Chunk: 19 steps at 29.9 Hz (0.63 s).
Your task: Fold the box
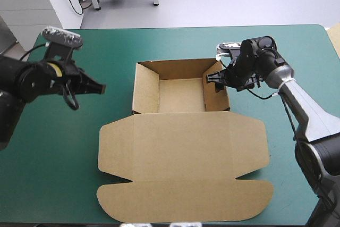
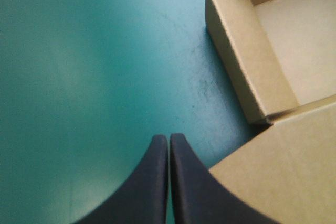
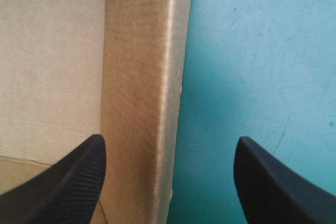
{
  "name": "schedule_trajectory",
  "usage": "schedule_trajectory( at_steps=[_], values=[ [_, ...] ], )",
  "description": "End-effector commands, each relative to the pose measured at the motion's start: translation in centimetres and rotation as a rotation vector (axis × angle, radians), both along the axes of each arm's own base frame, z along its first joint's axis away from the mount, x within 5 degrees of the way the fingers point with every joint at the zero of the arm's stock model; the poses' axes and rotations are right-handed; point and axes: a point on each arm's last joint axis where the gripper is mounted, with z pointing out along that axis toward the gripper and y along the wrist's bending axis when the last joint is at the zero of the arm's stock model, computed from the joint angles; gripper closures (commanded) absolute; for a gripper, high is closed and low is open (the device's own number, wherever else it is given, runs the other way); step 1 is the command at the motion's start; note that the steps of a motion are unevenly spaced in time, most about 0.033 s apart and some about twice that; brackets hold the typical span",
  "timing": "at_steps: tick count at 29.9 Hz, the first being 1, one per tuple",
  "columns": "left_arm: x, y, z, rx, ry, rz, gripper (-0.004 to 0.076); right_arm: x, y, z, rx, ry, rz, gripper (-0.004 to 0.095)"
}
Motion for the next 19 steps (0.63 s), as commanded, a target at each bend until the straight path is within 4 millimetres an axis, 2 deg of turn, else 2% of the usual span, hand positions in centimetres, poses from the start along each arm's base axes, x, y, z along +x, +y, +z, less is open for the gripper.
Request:
schedule_trajectory(
  at_steps=[1,9,15,19],
  values=[
    [-2.7,1.2,-0.8,-0.011,-0.093,0.015,0.0731,-0.5,-0.4,2.3,0.025,-0.101,0.002,0.0269],
    [-8.2,3.1,-7.0,-0.022,-0.085,0.009,0.0731,0.1,-0.2,1.3,0.021,-0.103,0.016,0.027],
    [-11.8,4.5,-9.3,-0.037,-0.136,0.008,0.0731,0.6,0.2,-0.3,0.022,-0.053,0.031,0.027],
    [-13.4,5.5,-10.7,-0.009,-0.185,0.019,0.0731,0.8,0.4,-0.6,0.044,-0.046,0.03,0.0271]
  ],
)
